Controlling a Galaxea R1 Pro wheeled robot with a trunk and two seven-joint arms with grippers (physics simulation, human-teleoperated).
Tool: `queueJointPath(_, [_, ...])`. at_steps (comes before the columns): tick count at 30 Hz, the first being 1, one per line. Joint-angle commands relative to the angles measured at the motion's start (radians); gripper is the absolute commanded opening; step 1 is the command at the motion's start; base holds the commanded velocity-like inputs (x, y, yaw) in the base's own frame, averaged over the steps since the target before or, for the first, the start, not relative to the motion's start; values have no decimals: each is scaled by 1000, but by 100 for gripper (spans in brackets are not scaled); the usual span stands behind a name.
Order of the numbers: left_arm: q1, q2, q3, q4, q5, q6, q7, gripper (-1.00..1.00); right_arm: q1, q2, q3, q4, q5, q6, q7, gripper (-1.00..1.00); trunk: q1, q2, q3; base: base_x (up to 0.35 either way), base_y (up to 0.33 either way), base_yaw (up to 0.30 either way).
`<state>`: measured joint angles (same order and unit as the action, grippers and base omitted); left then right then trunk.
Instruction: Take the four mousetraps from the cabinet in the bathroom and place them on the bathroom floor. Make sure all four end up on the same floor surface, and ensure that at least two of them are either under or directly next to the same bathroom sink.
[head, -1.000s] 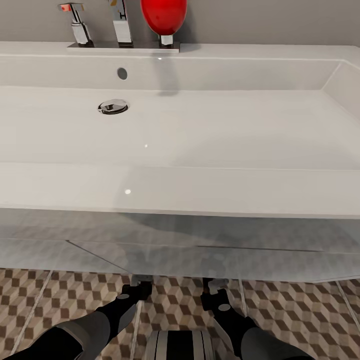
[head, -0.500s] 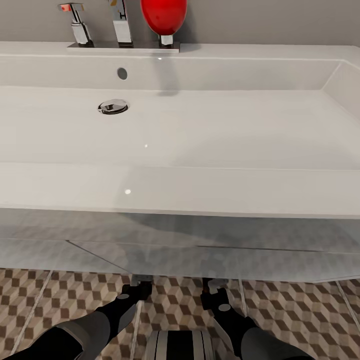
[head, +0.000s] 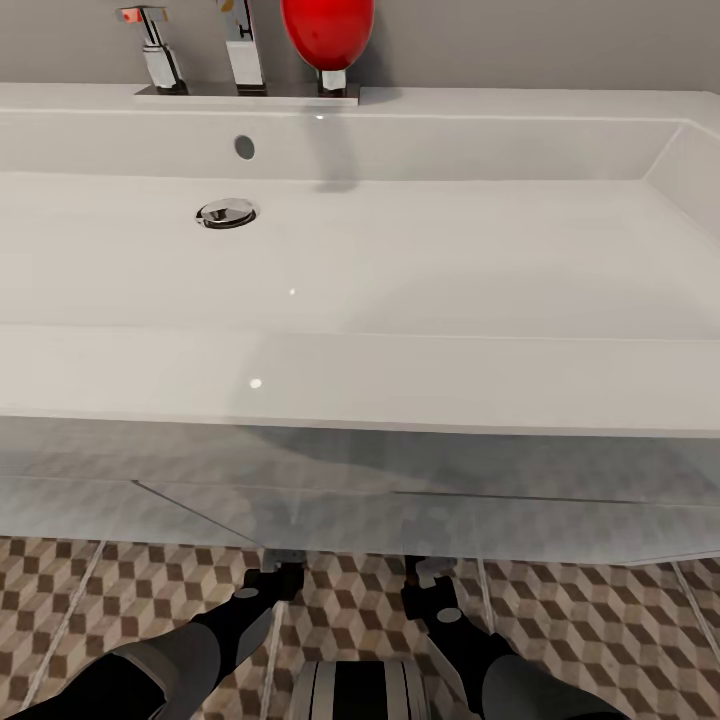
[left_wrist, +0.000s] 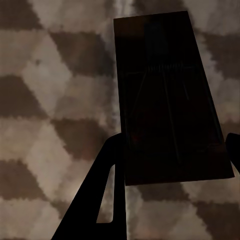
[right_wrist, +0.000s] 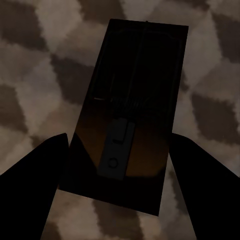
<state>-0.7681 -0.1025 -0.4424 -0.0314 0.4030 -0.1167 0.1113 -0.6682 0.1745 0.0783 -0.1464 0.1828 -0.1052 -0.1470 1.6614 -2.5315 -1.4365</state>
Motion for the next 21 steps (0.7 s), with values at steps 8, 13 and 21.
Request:
queueJointPath(8, [0, 0, -9, 1, 7, -3, 4, -100, -1, 0, 6, 2, 1, -7, -8, -100, 0, 0, -1, 0, 0, 0])
queueJointPath(13, [0, 0, -9, 1, 7, -2, 4, -100, -1, 0, 3, 2, -2, -15, -8, -100, 0, 0, -1, 0, 0, 0])
queueJointPath(21, [-1, 0, -9, 1, 8, -1, 4, -100, -1, 0, 2, 2, -3, -17, -8, -100, 0, 0, -1, 0, 0, 0])
